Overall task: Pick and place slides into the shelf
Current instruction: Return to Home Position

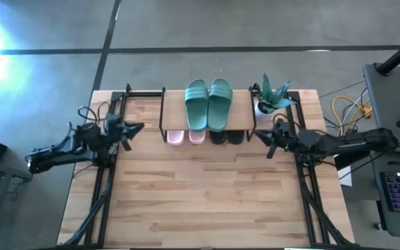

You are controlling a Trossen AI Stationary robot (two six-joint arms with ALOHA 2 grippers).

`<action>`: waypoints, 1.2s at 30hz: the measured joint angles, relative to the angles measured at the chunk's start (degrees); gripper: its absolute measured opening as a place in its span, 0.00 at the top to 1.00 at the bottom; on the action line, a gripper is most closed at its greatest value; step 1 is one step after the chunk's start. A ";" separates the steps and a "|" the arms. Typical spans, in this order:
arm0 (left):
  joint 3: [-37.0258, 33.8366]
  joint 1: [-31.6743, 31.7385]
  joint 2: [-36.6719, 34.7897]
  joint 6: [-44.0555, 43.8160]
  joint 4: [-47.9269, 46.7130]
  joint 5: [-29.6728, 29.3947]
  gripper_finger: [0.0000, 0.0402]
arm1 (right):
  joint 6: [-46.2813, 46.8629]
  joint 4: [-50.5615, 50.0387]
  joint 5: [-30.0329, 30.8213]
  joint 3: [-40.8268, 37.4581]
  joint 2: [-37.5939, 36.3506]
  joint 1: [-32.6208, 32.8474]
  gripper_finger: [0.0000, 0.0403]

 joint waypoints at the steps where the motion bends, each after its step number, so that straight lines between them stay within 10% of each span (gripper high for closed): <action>1: -2.05 0.00 -0.61 -0.33 2.04 0.21 0.97 | -0.78 2.83 2.09 -1.52 -0.06 -0.08 0.98; 20: -12.49 0.07 -1.40 -5.36 10.47 8.55 0.97 | 31.56 -4.62 -0.86 -8.93 0.43 -0.12 0.98; 36: -12.91 0.07 -0.32 -5.27 12.40 8.52 0.97 | 33.12 -4.66 -0.88 -8.93 -2.83 -0.12 0.98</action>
